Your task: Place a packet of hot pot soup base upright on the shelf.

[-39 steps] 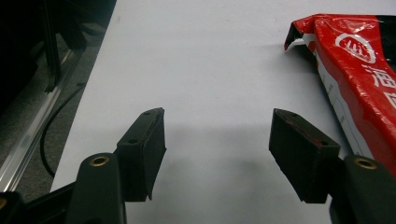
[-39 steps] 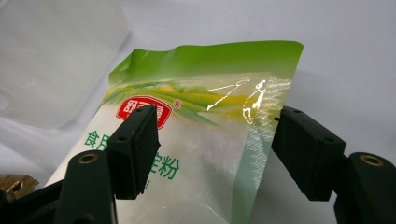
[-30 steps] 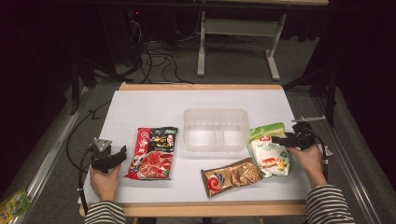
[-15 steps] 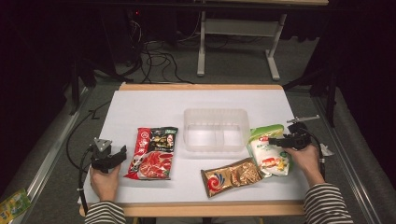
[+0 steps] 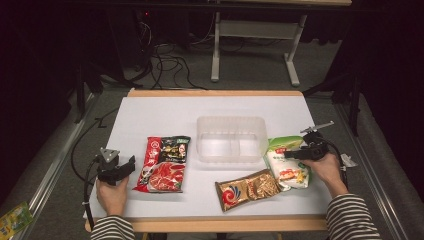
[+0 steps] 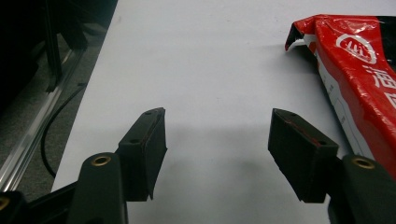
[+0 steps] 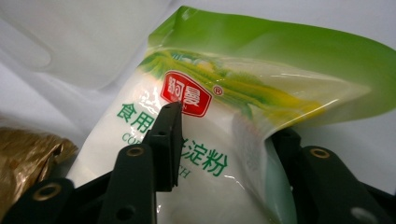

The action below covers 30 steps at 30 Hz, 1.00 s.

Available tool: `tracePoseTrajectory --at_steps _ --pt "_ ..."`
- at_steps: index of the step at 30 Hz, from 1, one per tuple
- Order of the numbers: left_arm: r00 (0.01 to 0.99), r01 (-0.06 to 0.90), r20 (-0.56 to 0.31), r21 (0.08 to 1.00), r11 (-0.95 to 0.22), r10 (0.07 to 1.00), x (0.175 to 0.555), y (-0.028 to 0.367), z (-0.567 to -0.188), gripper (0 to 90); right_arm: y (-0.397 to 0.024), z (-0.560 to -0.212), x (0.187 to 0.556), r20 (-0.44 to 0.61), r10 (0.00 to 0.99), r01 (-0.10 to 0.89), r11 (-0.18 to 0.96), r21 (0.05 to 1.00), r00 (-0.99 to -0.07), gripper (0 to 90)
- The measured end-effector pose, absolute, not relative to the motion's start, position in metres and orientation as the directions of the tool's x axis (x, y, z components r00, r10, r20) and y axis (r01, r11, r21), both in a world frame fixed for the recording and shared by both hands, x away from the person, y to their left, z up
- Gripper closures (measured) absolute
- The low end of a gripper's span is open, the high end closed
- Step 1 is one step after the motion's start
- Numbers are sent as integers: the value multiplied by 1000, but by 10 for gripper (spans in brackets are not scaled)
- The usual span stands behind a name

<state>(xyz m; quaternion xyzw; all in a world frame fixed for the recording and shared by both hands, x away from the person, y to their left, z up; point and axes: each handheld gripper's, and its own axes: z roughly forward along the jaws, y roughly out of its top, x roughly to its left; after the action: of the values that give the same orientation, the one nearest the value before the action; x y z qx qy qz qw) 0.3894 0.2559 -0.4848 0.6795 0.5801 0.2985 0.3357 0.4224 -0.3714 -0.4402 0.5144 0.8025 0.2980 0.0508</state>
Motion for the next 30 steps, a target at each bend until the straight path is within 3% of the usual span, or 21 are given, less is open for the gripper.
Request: tracePoseTrajectory --at_steps 8,30 --pt "150 593 20 798 -106 988 390 255 -485 379 -371 -436 419 233 827 782 336 525 -511 849" --pt "151 594 18 797 -106 988 390 255 -485 382 -375 -408 392 191 814 699 320 639 -548 900"
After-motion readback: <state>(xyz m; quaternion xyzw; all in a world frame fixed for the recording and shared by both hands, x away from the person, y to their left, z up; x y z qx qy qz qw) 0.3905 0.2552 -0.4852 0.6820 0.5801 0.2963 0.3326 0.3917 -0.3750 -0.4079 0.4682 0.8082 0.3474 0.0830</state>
